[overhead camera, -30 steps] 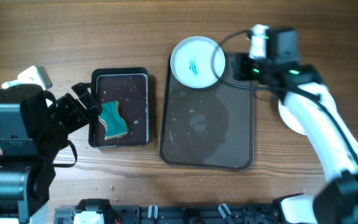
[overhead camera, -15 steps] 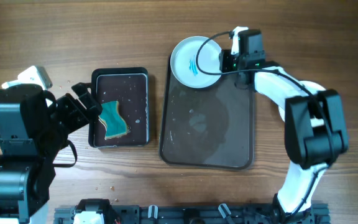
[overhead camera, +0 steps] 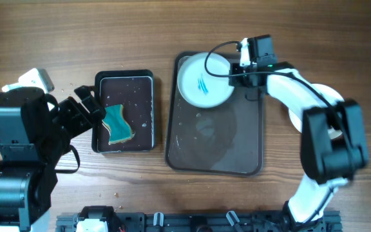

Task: Clean dirty plates on tray and stack at the side
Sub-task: 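Grasp the last blue-stained plate rim with right gripper and slide it down, then grasp the sponge from the black tray with left gripper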

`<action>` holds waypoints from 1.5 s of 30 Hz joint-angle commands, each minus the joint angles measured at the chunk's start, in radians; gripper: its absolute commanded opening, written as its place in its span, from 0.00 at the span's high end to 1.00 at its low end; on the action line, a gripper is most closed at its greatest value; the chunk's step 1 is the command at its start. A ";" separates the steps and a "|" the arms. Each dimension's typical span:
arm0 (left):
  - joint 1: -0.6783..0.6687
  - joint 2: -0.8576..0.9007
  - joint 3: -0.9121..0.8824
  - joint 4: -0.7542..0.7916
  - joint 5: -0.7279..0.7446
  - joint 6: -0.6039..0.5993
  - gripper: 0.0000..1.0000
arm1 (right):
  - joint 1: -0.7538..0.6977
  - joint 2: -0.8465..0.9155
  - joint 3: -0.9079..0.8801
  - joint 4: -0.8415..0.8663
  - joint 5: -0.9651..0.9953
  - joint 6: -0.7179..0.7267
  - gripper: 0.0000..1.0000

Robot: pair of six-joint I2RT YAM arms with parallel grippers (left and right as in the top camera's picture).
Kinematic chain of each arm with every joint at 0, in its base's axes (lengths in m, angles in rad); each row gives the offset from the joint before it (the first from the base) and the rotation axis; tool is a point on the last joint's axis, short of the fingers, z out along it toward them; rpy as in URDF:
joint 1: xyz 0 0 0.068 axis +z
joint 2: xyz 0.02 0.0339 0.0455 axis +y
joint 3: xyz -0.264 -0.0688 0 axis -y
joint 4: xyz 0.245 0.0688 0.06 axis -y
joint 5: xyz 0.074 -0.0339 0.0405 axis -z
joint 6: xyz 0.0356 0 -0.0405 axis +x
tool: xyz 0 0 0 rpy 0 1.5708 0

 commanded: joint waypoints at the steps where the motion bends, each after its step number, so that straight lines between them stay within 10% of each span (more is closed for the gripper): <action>1: 0.001 -0.001 0.005 0.002 0.009 -0.001 0.00 | -0.006 -0.217 0.006 -0.164 -0.006 0.062 0.96; 9: 0.001 -0.001 0.005 0.002 0.009 -0.001 0.00 | 0.043 -0.373 -0.071 -0.588 0.039 0.299 0.96; 21: 0.001 -0.001 0.005 0.034 0.023 -0.002 0.00 | 0.130 -0.373 -0.463 -0.083 -0.028 0.624 0.94; 28: 0.001 0.000 0.004 0.027 0.067 -0.002 0.00 | 0.138 -0.452 -0.420 -0.171 0.003 0.352 0.65; 40: 0.001 0.120 -0.003 -0.110 0.053 0.002 0.00 | 0.138 -0.713 -0.325 -0.311 0.006 0.134 0.57; 45: 0.001 0.267 -0.099 -0.110 0.049 -0.073 0.18 | 0.138 -0.713 -0.326 -0.320 0.003 0.134 0.56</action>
